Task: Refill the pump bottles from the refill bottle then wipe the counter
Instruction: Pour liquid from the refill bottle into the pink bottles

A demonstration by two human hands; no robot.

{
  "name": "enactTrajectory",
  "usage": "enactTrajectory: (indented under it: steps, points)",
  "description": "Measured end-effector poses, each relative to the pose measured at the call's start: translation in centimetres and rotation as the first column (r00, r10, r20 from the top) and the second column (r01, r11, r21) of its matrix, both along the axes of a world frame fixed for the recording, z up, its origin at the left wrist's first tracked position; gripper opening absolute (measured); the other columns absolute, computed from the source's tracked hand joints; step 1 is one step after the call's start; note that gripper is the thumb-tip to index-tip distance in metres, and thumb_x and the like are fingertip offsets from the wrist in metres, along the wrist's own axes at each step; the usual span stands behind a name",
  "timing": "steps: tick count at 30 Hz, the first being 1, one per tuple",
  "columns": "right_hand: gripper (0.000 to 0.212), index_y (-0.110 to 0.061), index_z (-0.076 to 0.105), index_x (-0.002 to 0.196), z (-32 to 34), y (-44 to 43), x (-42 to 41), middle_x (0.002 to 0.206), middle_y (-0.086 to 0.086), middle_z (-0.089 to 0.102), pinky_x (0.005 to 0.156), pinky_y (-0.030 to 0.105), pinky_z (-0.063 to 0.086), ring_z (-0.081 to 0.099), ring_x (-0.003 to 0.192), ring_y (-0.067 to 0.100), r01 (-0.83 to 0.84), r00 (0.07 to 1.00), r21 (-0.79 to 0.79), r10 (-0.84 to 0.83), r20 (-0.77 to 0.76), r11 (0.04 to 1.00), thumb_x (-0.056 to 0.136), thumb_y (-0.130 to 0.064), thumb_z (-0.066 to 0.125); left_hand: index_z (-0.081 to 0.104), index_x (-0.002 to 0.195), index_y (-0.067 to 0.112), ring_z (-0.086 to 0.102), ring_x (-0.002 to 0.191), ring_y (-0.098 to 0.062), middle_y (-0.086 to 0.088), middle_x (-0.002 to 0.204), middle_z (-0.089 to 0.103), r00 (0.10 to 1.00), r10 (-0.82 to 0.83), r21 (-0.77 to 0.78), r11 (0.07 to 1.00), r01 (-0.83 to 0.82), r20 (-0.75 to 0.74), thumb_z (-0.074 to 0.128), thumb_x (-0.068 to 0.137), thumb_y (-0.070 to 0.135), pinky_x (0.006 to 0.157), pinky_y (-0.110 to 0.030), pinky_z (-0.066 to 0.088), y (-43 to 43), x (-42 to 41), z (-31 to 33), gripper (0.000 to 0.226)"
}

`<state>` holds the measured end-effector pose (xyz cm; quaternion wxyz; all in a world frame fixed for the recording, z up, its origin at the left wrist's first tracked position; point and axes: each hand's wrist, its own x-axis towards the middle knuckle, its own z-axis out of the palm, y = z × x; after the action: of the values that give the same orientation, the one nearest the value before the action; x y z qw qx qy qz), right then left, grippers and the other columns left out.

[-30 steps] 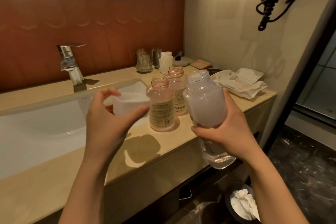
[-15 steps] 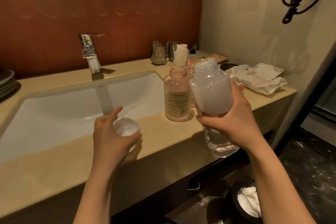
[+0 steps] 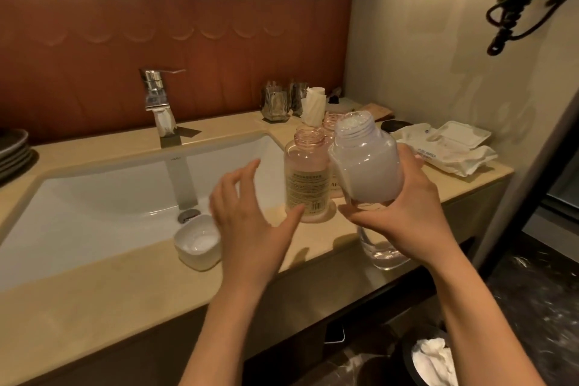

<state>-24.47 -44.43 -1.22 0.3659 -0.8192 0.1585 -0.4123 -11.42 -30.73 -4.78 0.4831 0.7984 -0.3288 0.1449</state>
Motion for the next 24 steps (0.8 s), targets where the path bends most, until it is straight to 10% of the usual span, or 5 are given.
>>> enactTrajectory:
  steps: [8,11,19,24]
  points:
    - [0.078,-0.036,0.043,0.115,0.9,-3.1,0.8,0.108,-0.014,0.05,0.079,0.038,0.049,0.052,0.097,0.011,0.147,0.987,-0.226,-0.157,-0.025,0.963,0.05,-0.041,0.086,0.002,0.15,0.034,0.025,0.141,-0.018,0.005,0.154,0.024,0.915,-0.237,-0.24,0.957,0.162,-0.327,0.085,0.066,0.033,0.114,-0.047,0.027,-7.4,-0.4,-0.2,0.118]
    - [0.078,-0.028,0.044,0.115,1.4,-4.3,1.1,0.104,-0.011,0.045,0.072,0.009,0.04,0.045,0.092,0.007,0.184,0.981,-0.299,-0.195,-0.008,0.936,0.052,-0.03,0.089,0.004,0.149,0.036,0.028,0.14,-0.019,0.006,0.154,0.027,0.909,-0.244,-0.265,0.951,0.157,-0.338,0.086,0.065,0.032,0.113,-0.05,0.03,-8.3,0.3,-0.7,0.117]
    - [0.075,-0.02,0.045,0.117,1.7,-7.1,2.6,0.111,-0.005,0.045,0.062,0.006,0.034,0.039,0.094,0.005,0.204,0.968,-0.37,-0.244,-0.062,0.906,0.054,-0.02,0.087,0.028,0.139,0.036,0.043,0.115,0.002,0.016,0.134,0.045,0.884,-0.344,-0.289,0.923,0.256,-0.317,0.085,0.065,0.025,0.077,0.002,0.038,-7.6,1.0,-1.6,0.094]
    - [0.076,-0.017,0.046,0.12,1.6,-7.7,3.2,0.117,0.002,0.048,0.062,0.012,0.031,0.042,0.096,0.012,0.186,0.966,-0.424,-0.244,-0.087,0.886,0.056,-0.018,0.086,0.038,0.129,0.038,0.051,0.101,0.005,0.023,0.116,0.051,0.85,-0.422,-0.269,0.899,0.347,-0.315,0.085,0.064,0.026,0.073,-0.001,0.044,-7.2,1.5,-1.9,0.082]
